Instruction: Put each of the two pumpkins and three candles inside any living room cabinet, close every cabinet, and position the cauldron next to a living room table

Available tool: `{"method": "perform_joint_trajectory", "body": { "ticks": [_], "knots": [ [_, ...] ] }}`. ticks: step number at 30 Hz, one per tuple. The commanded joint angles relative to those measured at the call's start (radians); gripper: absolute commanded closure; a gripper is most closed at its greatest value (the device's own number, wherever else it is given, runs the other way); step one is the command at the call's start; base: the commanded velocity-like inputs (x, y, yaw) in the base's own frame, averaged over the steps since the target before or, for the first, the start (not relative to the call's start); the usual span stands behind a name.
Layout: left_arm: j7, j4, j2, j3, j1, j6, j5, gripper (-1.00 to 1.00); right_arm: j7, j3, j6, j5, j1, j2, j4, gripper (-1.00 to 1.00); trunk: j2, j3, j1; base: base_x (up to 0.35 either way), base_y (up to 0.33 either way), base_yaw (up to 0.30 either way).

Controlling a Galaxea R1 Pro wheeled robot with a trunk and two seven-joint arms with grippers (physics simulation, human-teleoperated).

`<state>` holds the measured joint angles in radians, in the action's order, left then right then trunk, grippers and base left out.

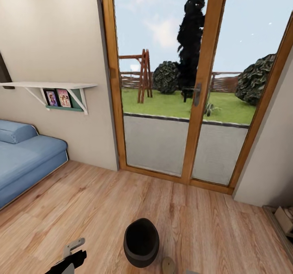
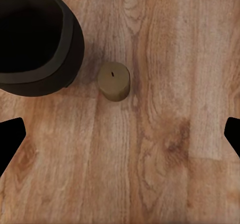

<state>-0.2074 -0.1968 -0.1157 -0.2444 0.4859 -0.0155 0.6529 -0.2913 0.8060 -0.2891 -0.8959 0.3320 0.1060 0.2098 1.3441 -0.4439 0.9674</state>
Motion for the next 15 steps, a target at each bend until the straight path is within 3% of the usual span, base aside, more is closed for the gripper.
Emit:
{"method": "perform_joint_trajectory", "body": {
  "ticks": [1,2,4,7,10,13,15],
  "knots": [
    [-0.005,-0.001,-0.001,-0.009,0.001,0.002,0.009,-1.0,-0.004,0.009,-0.003,-0.008,0.001,0.0,0.0,-1.0,0.008,-0.004,0.004,0.0,0.0,0.0],
    [-0.004,-0.027,-0.006,-0.01,0.006,0.083,0.01,-1.0,0.0,0.009,0.008,-0.005,0.001,0.001,0.001,-1.0,0.015,-0.007,0.008,0.0,0.0,0.0],
    [-0.01,-0.114,-0.015,-0.01,0.009,0.18,0.007,-1.0,0.0,0.009,0.016,-0.005,0.002,0.001,0.012,-1.0,0.029,-0.014,0.015,0.0,0.0,0.0],
    [-0.014,-0.258,-0.059,-0.004,0.011,0.359,0.01,-1.0,-0.004,0.009,0.109,-0.004,0.002,-0.005,0.085,-1.0,0.05,-0.023,0.027,0.0,0.0,0.0],
    [-0.016,-0.406,-0.083,0.059,0.011,0.511,0.02,-1.0,-0.027,0.006,0.247,-0.005,0.002,-0.049,0.24,-1.0,0.071,-0.033,0.038,0.0,0.0,0.0],
    [-0.017,-0.508,-0.089,0.116,0.011,0.616,0.019,-1.0,-0.121,-0.016,0.363,-0.007,0.01,-0.086,0.358,-1.0,0.092,-0.042,0.05,0.0,0.0,0.0],
    [-0.017,-0.568,-0.092,0.136,0.011,0.684,0.017,-1.0,-0.199,-0.047,0.457,-0.007,0.046,-0.099,0.399,-1.0,0.106,-0.048,0.058,0.0,0.0,0.0]
  ]
}}
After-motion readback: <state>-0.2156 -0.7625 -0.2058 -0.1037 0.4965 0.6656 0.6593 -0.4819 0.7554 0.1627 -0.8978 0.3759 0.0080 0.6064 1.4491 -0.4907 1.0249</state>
